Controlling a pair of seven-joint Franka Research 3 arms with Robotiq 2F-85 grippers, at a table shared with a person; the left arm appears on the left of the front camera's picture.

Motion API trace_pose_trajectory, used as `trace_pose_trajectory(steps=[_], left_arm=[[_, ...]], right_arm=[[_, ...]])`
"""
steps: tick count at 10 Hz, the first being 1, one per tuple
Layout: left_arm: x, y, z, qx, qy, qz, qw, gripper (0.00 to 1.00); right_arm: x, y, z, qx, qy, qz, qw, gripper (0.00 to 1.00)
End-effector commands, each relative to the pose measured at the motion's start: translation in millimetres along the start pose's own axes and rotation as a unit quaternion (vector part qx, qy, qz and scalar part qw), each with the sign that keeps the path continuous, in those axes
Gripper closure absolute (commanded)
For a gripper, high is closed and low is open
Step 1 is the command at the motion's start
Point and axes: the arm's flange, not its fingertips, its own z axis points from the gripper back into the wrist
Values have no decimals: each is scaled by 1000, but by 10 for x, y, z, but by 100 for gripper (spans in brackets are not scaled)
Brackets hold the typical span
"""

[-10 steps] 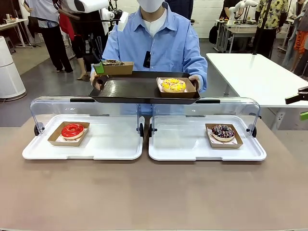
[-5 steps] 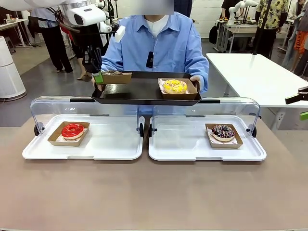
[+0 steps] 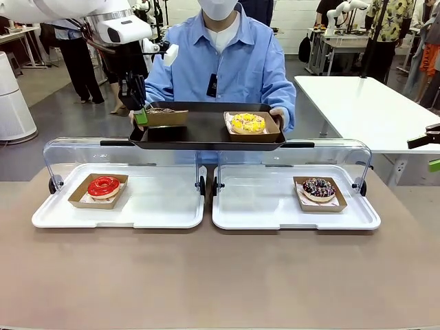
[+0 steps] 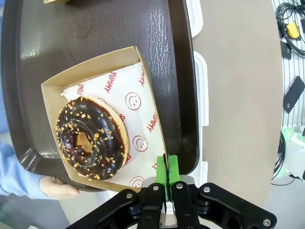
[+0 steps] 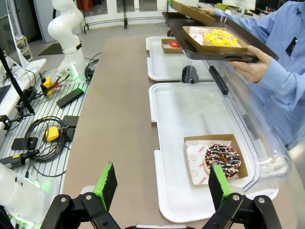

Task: Provide the desired donut to the person.
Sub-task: Place the picked Paper togo box onto the Handle tray extended by the person.

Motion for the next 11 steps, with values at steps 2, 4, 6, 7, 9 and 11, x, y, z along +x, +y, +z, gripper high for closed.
trace_pose_trajectory(steps=[2,4,6,7,9,11], left_arm=[[-20,103,-14,-4,-10,-16,1000,99],[-39,170,-49,-2,-10,-13,1000,99],[-50,207,-54,0,-15,-10,1000,39],[-60,223,-60,1,-14,-10,1000,0],[-85,247,-78,0,-13,-4,1000,0],[-80,243,-80,-3,-15,-2,1000,9]], right_arm=[[-5,9,-5,2,-4,1,1000,0],[-5,9,-5,2,-4,1,1000,0],[-5,9,-5,2,-4,1,1000,0],[-5,9,-5,2,-4,1,1000,0],[-5,9,-5,2,-4,1,1000,0],[-5,9,-5,2,-4,1,1000,0]])
